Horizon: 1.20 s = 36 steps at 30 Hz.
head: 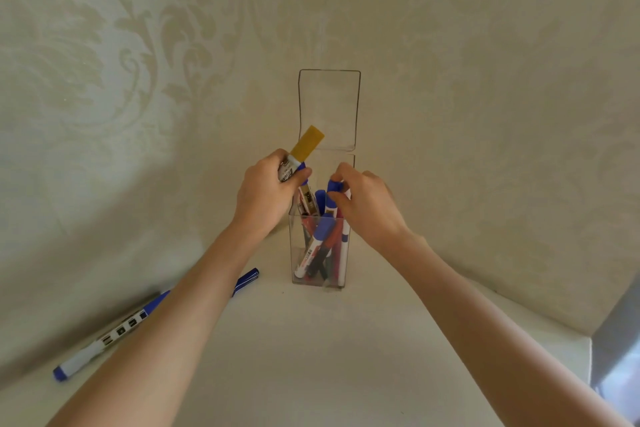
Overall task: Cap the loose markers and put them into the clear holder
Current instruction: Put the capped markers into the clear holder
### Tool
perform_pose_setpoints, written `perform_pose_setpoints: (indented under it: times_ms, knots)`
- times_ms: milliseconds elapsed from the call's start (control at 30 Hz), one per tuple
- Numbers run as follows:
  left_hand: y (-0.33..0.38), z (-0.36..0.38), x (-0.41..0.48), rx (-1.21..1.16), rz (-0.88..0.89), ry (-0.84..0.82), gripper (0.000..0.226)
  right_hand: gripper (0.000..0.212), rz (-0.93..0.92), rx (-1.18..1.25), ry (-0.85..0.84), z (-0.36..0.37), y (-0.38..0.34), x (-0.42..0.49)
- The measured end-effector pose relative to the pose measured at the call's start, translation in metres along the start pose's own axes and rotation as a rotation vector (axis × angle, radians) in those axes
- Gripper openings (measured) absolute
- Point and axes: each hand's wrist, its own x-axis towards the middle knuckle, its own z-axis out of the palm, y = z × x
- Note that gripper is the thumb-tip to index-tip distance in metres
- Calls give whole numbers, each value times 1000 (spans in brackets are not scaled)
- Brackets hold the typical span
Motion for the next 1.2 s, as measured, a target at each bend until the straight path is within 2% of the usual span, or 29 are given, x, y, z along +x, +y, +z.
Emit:
perform_pose_setpoints:
  times_ms: [133, 200, 300, 467, 633, 733, 800, 900, 1000, 1200]
  knots:
    - [6, -14, 4, -99, 11, 136, 20, 21, -80, -137, -125, 3, 5, -5]
    - [9, -21, 7, -83, 29, 150, 20, 28, -113, -193, -136, 3, 5, -7]
    - [11, -27, 12, 8, 18, 107, 19, 29, -82, -117, -153, 0, 2, -4]
    - [16, -23, 19, 42, 34, 84, 15, 27, 15, 76, -82, -2, -2, -1]
    - [19, -24, 21, 139, 65, 89, 21, 20, -164, 52, -137, 2, -11, -4]
    - [16, -29, 19, 80, 49, 183, 20, 16, -82, 65, -258, 2, -24, 5]
    - [12, -33, 17, 43, 27, 223, 17, 13, -20, 100, -242, 2, -27, 13]
    - [6, -38, 14, -4, 19, 236, 15, 21, 20, 164, -362, 2, -22, 16]
    - [3, -40, 10, -53, 22, 232, 16, 22, -34, 159, -475, 7, -18, 9]
    - [2, -41, 6, -80, 71, 207, 11, 30, -240, 43, -442, -3, -3, 5]
